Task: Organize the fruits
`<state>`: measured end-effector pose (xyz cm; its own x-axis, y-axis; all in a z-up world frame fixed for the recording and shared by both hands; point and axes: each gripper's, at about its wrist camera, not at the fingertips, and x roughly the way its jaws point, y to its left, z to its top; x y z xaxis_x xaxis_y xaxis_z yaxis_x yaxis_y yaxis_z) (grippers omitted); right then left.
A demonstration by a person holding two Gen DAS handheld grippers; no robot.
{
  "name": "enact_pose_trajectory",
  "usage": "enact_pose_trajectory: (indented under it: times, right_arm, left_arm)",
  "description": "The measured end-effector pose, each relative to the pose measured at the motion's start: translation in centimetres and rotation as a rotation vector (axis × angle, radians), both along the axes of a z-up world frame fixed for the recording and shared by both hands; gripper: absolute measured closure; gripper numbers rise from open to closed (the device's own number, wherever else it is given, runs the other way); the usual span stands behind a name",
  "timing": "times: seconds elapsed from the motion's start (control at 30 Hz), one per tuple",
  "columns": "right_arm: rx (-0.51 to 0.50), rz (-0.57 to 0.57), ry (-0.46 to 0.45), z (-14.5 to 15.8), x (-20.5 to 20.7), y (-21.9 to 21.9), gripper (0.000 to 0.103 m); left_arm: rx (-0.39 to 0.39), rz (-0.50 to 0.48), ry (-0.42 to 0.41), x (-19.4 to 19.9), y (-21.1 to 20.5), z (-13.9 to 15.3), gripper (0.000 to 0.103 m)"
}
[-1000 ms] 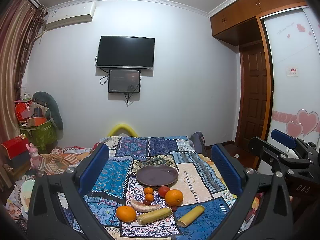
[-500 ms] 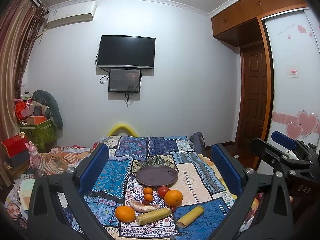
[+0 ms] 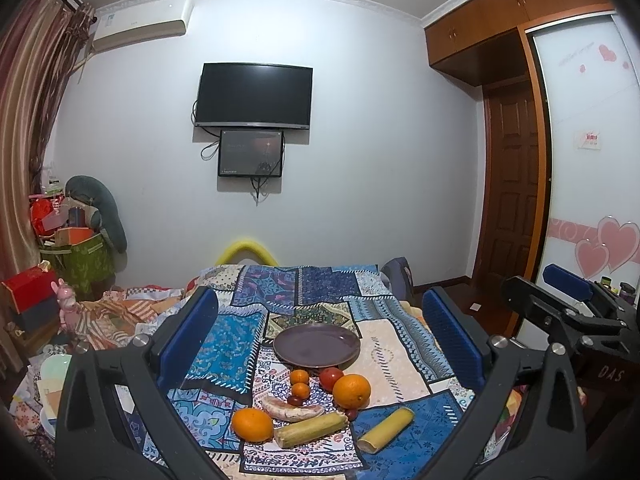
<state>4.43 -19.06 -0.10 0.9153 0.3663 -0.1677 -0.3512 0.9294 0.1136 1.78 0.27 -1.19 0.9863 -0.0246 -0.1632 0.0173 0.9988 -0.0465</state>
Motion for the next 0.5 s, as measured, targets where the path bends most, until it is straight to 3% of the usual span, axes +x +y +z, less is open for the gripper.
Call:
enact_pose_trajectory:
  times: [0.23,0.4,0.5]
  right_arm:
    - [-0.019,0.015,0.041,-1.5,1.7,-0.1,0.0]
    - [-0.077,0.003,0.071,-3.0,3.3,0.2,0.0]
    - [-0.095,0.021,0.108,-3.9,4.3,0.4,0.008]
  left_arm:
    - [0.003,0.014,0.053,1.9,1.3,-1.5,0.001]
    - [0.045,0.047,0.131,4.1,2.8,-3.1,0.018]
    - [0.059,0.057,0.21,6.1,4.1,-4.6,0.025]
